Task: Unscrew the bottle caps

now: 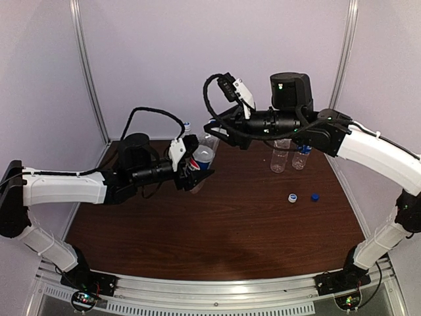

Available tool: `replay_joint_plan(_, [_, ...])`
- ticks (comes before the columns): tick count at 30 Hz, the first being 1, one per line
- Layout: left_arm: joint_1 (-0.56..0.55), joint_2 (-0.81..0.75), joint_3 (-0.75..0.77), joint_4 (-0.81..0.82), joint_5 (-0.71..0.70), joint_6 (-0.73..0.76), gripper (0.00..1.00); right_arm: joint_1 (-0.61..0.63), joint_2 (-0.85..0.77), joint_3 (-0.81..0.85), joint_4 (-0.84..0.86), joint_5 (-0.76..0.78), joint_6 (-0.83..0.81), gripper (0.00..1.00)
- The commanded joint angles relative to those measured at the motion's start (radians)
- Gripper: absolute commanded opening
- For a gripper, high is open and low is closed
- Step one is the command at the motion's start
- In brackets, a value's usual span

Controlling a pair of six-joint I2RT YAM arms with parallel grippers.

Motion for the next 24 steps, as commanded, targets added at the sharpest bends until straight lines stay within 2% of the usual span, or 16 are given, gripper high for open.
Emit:
replay_joint_plan(1, [0.0, -0.011, 0.006, 0.052, 0.024, -0.01, 0.64, -0.001, -0.024, 0.011, 0.008, 0.0, 0.02, 0.0])
replay_joint_plan(2, [0.0, -0.016, 0.006, 0.052, 0.027, -0.011, 0.61, 0.0, -0.025, 0.01, 0.007, 0.002, 0.02, 0.04])
replay_joint_plan(6, [0.0, -0.032, 0.0, 0.052, 0.024, -0.013, 0.57, 0.0, -0.044, -0.005, 0.01, 0.037, 0.017, 0.83])
replay_joint_plan(7, [0.0, -0.033, -0.001, 0.051, 0.02, -0.012, 0.56, -0.001, -0.054, -0.011, 0.014, 0.043, 0.018, 0.97])
replay_joint_plan(11, [0.0, -0.033, 0.001, 0.038, 0.008, -0.003, 0.55, -0.001, -0.089, -0.048, 0.045, 0.054, 0.048, 0.99])
replay_joint_plan(15, [0.0, -0.026, 0.004, 0.035, 0.004, 0.001, 0.54, -0.001, -0.086, -0.067, 0.064, 0.112, 0.1, 0.85])
replay_joint_plan(18, [0.0, -0.027, 0.007, 0.035, 0.0, 0.001, 0.54, -0.001, -0.068, -0.055, 0.055, 0.078, 0.11, 0.74])
replay_joint_plan(22, [0.0, -0.025, 0.009, 0.034, 0.0, 0.0, 0.54, -0.001, -0.039, -0.023, 0.012, 0.03, 0.093, 0.67])
replay_joint_plan(24, [0.0, -0.024, 0.009, 0.032, -0.002, 0.0, 0.54, -0.001, -0.03, -0.014, 0.003, 0.025, 0.091, 0.59])
